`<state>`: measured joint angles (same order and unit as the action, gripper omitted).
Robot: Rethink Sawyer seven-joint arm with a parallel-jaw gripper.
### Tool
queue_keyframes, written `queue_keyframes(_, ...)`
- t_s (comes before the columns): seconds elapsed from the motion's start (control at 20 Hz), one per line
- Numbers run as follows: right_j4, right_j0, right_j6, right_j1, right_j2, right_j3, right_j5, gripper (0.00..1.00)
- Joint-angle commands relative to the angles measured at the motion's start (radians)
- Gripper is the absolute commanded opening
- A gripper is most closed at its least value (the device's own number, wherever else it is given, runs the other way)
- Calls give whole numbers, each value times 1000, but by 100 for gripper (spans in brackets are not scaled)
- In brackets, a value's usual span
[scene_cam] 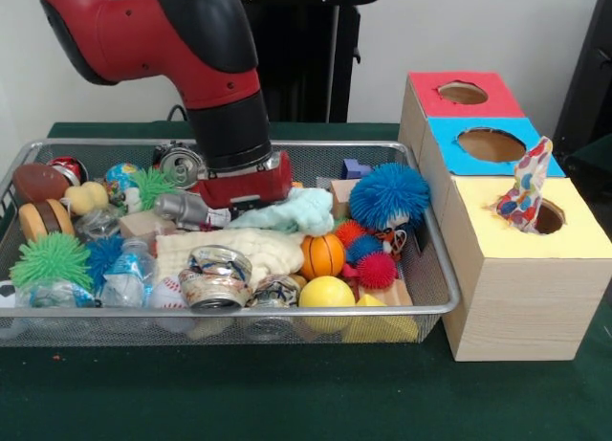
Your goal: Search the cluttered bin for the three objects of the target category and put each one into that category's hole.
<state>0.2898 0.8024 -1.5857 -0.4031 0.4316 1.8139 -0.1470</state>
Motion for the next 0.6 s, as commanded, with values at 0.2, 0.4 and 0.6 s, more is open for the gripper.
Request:
queue_keyframes(0.2,-186,-2,-326,0,211,188,83,0)
queue_keyframes(0.4,-238,-21,-325,-24,207,207,94,0)
queue_keyframes(0.6,-276,-29,-307,-35,208,218,99,0)
